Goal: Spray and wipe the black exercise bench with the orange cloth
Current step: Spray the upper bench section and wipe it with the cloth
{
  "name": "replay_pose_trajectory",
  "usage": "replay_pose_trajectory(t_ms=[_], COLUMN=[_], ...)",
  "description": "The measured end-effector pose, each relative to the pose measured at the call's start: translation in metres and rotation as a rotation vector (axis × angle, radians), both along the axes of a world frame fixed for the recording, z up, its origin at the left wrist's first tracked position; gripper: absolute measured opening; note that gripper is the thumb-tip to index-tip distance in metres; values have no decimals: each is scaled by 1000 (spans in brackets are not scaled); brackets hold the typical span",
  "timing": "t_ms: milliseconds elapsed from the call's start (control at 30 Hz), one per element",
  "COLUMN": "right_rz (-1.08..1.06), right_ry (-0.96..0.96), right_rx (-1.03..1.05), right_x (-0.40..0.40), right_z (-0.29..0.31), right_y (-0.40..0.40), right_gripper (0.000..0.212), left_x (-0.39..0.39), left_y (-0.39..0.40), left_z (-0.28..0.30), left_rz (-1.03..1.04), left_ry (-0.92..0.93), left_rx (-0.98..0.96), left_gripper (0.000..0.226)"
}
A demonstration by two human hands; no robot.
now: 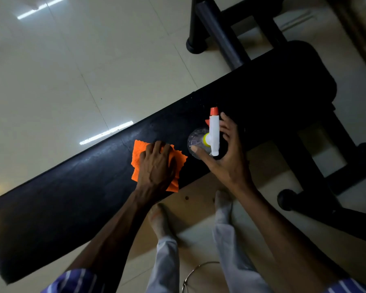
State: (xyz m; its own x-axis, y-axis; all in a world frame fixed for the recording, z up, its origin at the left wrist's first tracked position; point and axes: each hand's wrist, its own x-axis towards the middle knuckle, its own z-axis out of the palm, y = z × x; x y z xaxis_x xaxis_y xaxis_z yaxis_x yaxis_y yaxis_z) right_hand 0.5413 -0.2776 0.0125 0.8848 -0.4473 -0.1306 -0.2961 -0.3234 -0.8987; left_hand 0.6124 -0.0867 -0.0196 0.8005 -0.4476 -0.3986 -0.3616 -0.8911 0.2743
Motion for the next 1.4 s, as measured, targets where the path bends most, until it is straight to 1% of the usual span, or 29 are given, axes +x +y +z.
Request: replay_pose_trajectory(t_ms=[67, 100, 167, 200, 233, 300, 367, 433, 467, 500, 533, 567, 600, 633, 700, 767, 800, 833, 867, 933, 1000, 1067, 1200, 1267, 1333, 1400], right_rz=[89, 119, 136, 111, 65, -49, -128, -95, -34, 44, 121, 188, 249, 312, 415, 490, 523, 534, 527, 492, 442, 420, 343, 314, 275, 219], right_ry=[-49, -60, -73, -89, -112, -148, -111, -37, 5, 71, 166, 279, 388, 470, 548, 565, 569, 574, 579, 585, 560, 538, 530, 492, 458, 447], right_rx=[9, -1, -52, -50, -4, 158, 308, 341, 331, 317, 299, 273, 241, 196, 130, 120, 93, 51, 2, -81, -68, -42, -126, -75, -58, -119], right_x=[20, 29, 44, 50, 57, 69, 77, 76, 75, 74, 72, 71, 68, 64, 57, 53, 51, 49, 47, 44, 43, 42, 36, 32, 28, 20], right_z=[3, 3, 1, 1, 3, 9, 23, 35, 41, 45, 48, 50, 50, 48, 47, 45, 44, 43, 43, 44, 48, 51, 56, 58, 58, 58], right_y=[0, 1, 1, 0, -1, -10, -29, -54, -64, -73, -79, -83, -87, -90, -92, -92, -91, -90, -90, -88, -90, -95, -115, -131, -149, -167], right_gripper=[100, 96, 78, 67, 56, 41, 29, 9, 7, 8, 16, 29, 42, 50, 56, 52, 44, 32, 28, 47, 56, 55, 57, 40, 52, 55], left_x=[0, 0, -1, -1, -1, -3, -7, -10, -11, -11, -12, -14, -16, -19, -23, -26, -26, -27, -26, -25, -24, -24, -22, -20, -19, -17], left_y=[-7, -10, -15, -17, -19, -24, -28, -35, -39, -44, -48, -53, -56, -60, -63, -63, -63, -64, -64, -66, -68, -72, -91, -105, -121, -140], left_z=[3, 4, 6, 8, 9, 11, 11, 9, 8, 6, 3, 0, -2, -4, -6, -5, -3, -2, -1, 1, 3, 4, 2, 0, -2, -3], left_rz=[32, 48, 78, 91, 102, 117, 108, 103, 110, 117, 114, 108, 108, 115, 140, 154, 157, 160, 164, 174, 181, 188, 159, 124, 93, 61], left_ry=[0, 1, 8, 13, 16, 13, 7, 6, 20, 46, 76, 98, 103, 94, 66, 57, 61, 67, 71, 81, 89, 79, 29, 29, 26, 24], left_rx=[28, 32, 16, -4, -32, -86, -104, -126, -138, -138, -123, -93, -58, -32, -18, -20, -20, -18, -18, -22, -23, -34, -75, -91, -110, -136], left_gripper=[38, 38, 35, 34, 34, 35, 38, 47, 57, 69, 80, 88, 94, 97, 99, 98, 97, 97, 97, 97, 100, 102, 102, 101, 100, 100])
